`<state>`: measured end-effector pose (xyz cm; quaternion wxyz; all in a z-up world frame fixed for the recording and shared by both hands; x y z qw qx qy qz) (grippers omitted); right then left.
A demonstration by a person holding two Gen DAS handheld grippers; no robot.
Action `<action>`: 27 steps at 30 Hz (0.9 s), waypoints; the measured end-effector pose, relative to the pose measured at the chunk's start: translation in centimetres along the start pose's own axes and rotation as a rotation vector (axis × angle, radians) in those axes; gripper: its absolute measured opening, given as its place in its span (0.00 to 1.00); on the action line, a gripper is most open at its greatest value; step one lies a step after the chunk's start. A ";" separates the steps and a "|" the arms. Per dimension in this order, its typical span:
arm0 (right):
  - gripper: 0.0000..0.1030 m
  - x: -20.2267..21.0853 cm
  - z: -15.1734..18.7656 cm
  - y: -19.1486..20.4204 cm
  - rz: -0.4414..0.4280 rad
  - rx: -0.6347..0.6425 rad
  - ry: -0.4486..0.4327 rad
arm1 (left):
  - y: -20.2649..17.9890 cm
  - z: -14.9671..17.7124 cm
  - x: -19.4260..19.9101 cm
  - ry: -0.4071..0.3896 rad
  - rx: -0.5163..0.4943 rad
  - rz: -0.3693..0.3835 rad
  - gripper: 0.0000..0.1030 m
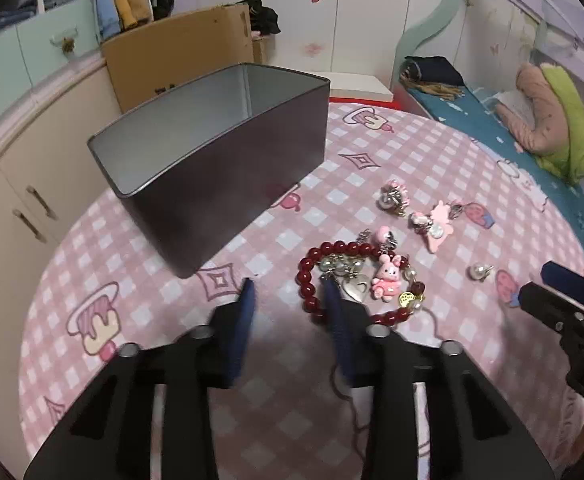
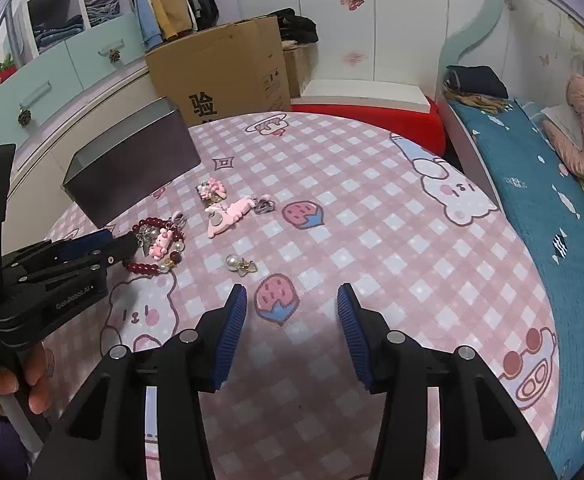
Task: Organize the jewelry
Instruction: 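Reach the left tool to the dark red bead bracelet and grasp it, then grasp the pearl earring with the right tool while the left lifts the red bracelet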
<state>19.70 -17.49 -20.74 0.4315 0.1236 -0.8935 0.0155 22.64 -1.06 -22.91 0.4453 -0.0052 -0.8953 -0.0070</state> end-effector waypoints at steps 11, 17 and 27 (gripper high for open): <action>0.45 -2.0 -0.8 2.4 -0.009 0.066 0.013 | 2.6 -0.5 1.6 0.024 0.102 0.185 0.08; 0.45 -3.0 -1.8 3.4 -0.006 0.099 0.002 | 3.7 -0.6 4.0 -0.006 0.092 0.234 0.08; 0.22 -3.3 -1.9 3.9 0.023 0.131 0.009 | 3.1 -2.9 7.6 -0.075 0.056 0.351 0.08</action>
Point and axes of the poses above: each gripper's, at about its wrist camera, not at the fingertips, and x roughly against the way its jaws point, y to its left, z to its underside, the point moved 4 cm from there along -x, roughly the way its jaws point, and after that the axes turned 3 degrees about x, right-handed, at the moved point
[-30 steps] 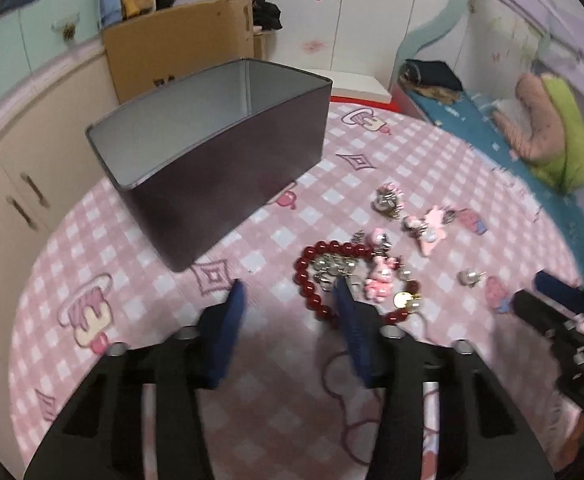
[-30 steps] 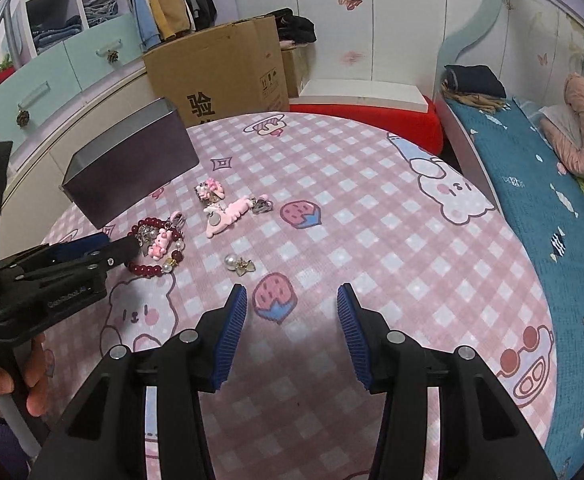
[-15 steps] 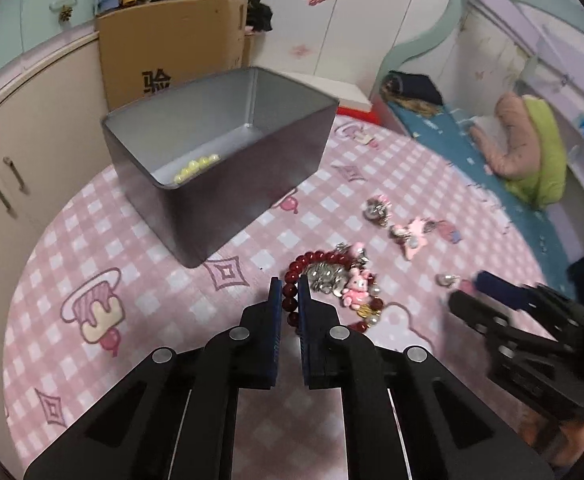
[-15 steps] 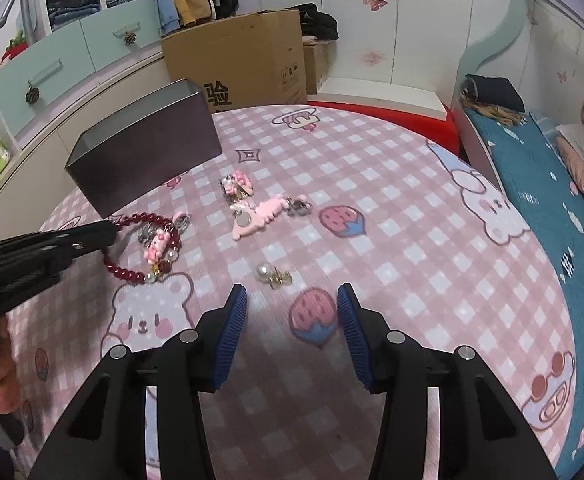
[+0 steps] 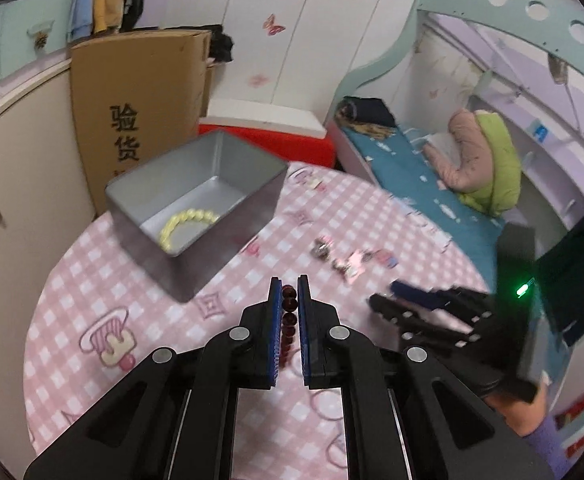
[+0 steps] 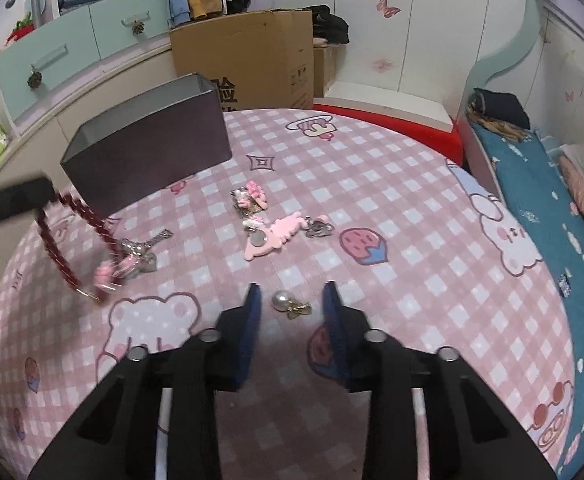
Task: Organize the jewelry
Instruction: 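Grasp the pearl earring with the right tool while the left lifts the red bracelet, then carry both items into the grey box and open both tools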
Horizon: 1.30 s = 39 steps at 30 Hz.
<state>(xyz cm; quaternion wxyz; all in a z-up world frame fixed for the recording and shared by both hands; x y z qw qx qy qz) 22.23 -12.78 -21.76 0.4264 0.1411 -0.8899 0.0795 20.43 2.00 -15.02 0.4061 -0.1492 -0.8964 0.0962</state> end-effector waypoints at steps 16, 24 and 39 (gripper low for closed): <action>0.18 1.4 0.7 -0.7 -0.041 -0.044 -0.020 | -0.4 -1.5 1.5 -0.008 0.017 0.075 0.08; 0.18 3.3 -0.2 -0.3 -0.047 -0.050 -0.061 | -0.6 -2.2 1.6 -0.013 -0.006 0.064 0.08; 0.18 7.2 -9.7 4.0 -0.145 -0.020 -0.229 | 2.7 -9.5 5.6 -0.166 -0.023 0.032 0.08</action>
Point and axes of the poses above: each gripper's, at about its wrist camera, not at the fingertips, and x roughly against the way its jaws point, y to its left, z to its underside, the point moved 4 cm from there along -x, roughly the way its jaws point, and after that the axes turned 3 degrees about x, right-handed, at the moved point
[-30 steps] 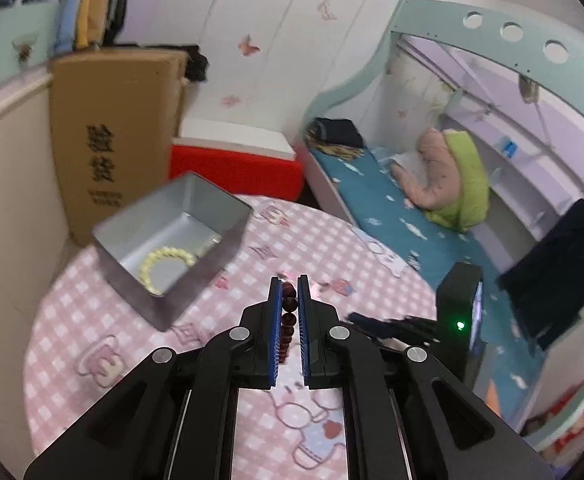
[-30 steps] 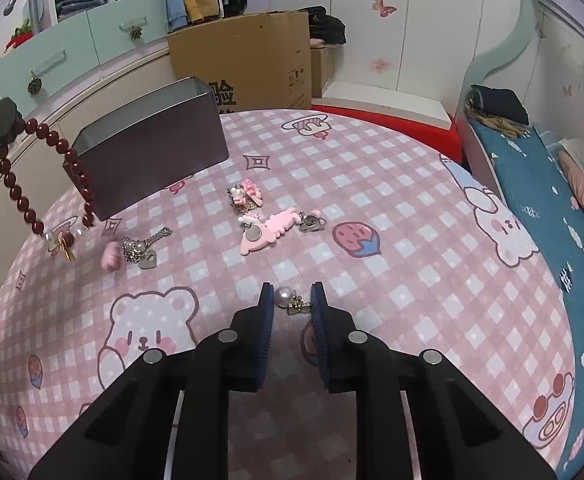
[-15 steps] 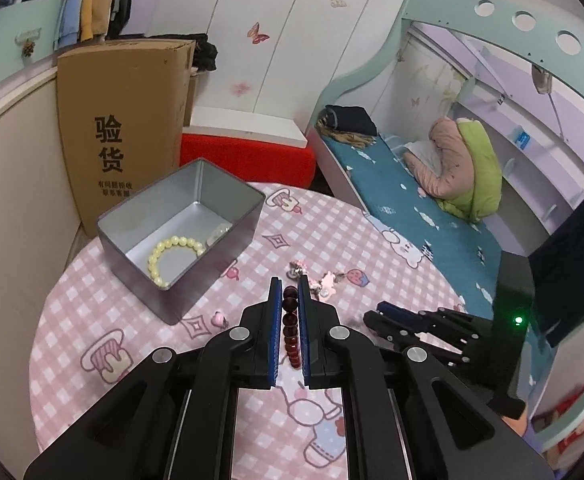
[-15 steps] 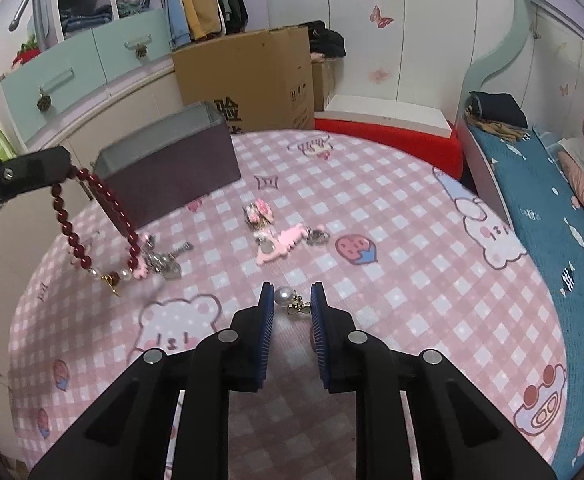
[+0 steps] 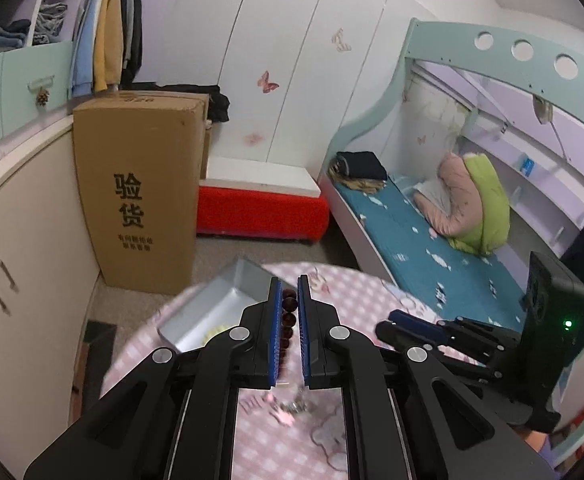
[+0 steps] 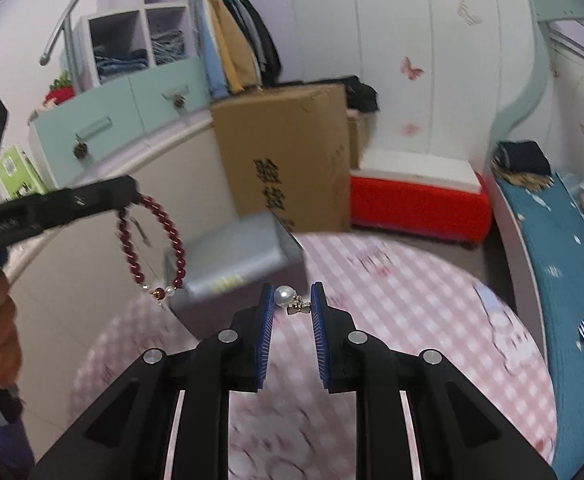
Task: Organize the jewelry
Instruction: 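Carry both items into the grey box and open both tools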
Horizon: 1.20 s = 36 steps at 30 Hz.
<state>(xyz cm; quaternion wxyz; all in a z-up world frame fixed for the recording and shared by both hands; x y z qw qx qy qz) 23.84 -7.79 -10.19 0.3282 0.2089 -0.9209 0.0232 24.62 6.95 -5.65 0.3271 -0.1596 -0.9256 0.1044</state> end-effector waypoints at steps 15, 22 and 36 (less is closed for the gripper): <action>0.18 -10.4 -2.9 4.8 -0.075 0.039 0.147 | 6.7 2.6 -8.5 0.187 0.070 -0.068 0.08; 0.18 -12.3 -1.8 5.3 -0.053 0.059 0.199 | 7.2 3.9 -9.7 0.215 0.056 -0.099 0.08; 0.19 -12.9 -1.7 5.3 -0.048 0.055 0.216 | 7.4 4.3 -9.8 0.233 0.082 -0.109 0.10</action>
Point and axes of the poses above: each gripper's, at about its wrist camera, not at the fingertips, and x roughly against the way its jaws point, y to its left, z to its underside, the point moved 4 cm from there along -x, roughly the way its jaws point, and after that the axes turned 3 degrees about x, right-handed, at the moved point
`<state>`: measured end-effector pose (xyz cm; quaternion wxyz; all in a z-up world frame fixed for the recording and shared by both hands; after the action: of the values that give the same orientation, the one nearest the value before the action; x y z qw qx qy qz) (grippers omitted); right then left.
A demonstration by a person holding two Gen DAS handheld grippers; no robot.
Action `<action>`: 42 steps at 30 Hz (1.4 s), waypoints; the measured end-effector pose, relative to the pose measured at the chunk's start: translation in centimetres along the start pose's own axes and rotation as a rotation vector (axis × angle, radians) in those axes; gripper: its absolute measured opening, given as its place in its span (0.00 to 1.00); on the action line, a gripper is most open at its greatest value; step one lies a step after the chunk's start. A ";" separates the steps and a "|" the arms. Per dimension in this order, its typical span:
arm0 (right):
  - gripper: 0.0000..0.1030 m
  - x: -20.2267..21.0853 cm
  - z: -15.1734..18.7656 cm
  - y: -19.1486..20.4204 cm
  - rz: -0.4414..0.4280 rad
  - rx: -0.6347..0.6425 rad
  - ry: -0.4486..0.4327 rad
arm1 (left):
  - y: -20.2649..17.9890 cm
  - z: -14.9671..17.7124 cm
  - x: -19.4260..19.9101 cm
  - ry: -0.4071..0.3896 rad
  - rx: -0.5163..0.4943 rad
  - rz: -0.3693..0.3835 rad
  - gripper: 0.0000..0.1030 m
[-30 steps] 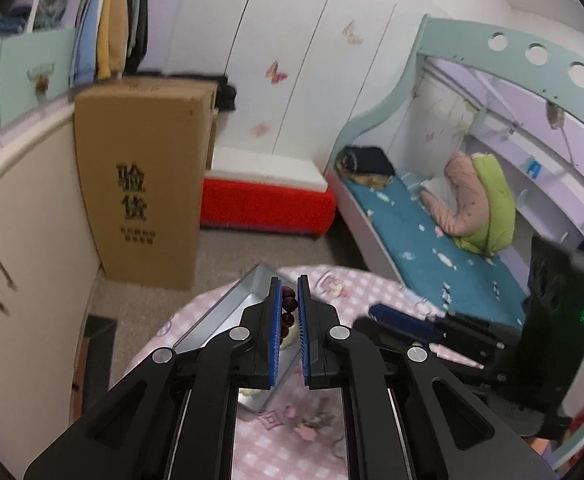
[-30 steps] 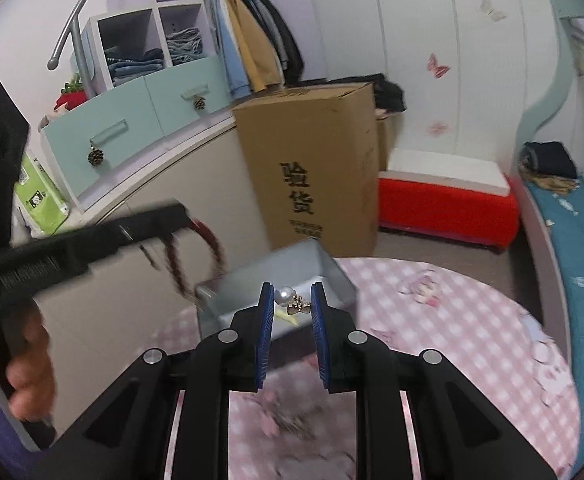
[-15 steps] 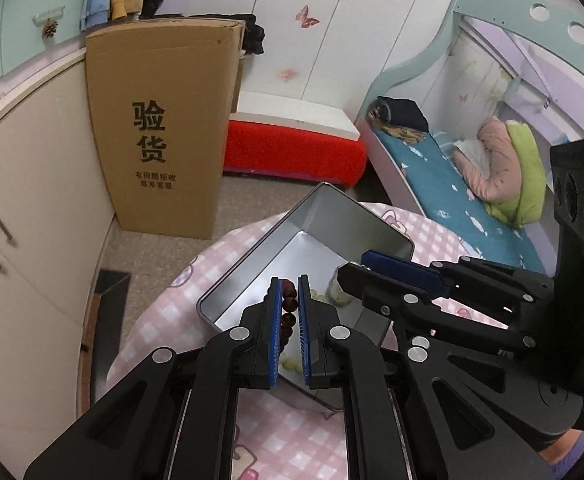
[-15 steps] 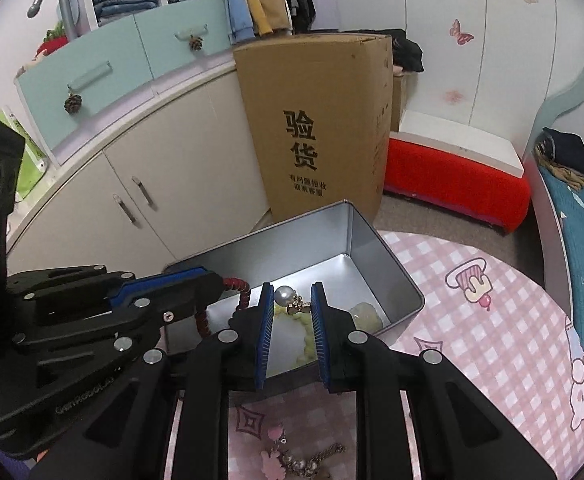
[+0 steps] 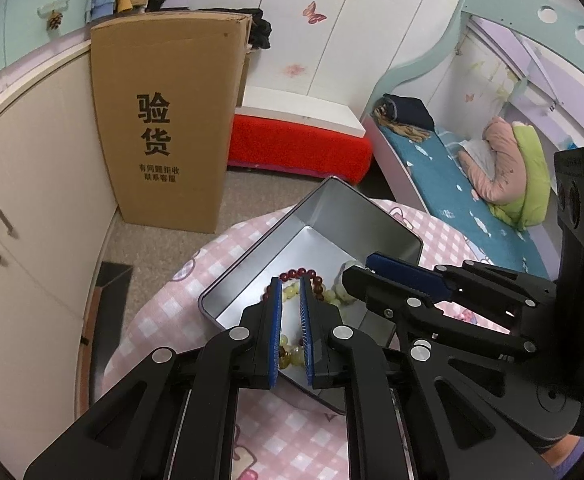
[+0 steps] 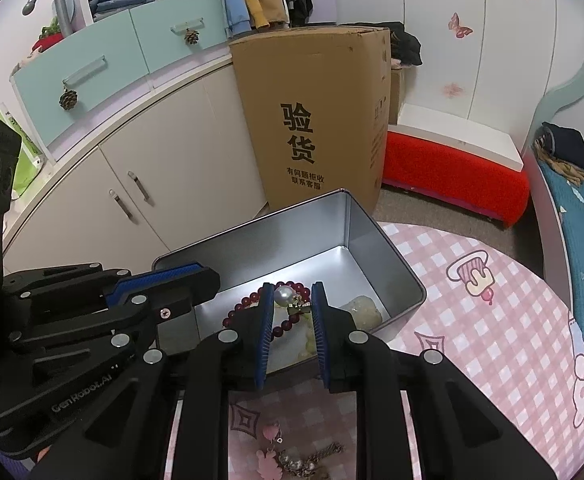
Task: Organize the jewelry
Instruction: 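Carry both items into the grey box and open both tools, then withdraw both open tools from the box back over the table, then reach the left tool to the pink bunny charm and close on it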
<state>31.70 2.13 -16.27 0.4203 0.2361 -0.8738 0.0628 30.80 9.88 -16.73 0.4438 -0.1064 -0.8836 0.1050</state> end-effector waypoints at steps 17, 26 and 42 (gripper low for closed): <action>0.33 6.2 0.5 -1.1 0.043 0.004 -0.095 | -2.1 0.0 5.0 -0.109 -0.001 -0.016 0.51; 0.40 12.3 4.9 -5.5 0.090 -0.065 -0.159 | -5.4 2.7 9.3 -0.244 -0.027 -0.055 0.66; 0.41 10.6 13.7 -10.4 0.126 -0.183 -0.054 | -7.5 11.6 1.9 -0.102 -0.095 -0.238 0.66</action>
<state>21.22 -15.10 -17.80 0.4114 0.1432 -0.9001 0.0027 19.65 2.21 -20.00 0.4022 -0.0161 -0.9153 0.0149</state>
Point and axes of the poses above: each gripper's, at about its wrist camera, not at the fingertips, and x roughly against the way its jaws point, y to its left, z to its underside, the point moved 4 cm from there along -x, roughly the way its jaws point, and after that the axes turned 3 degrees about x, right-handed, at the moved point
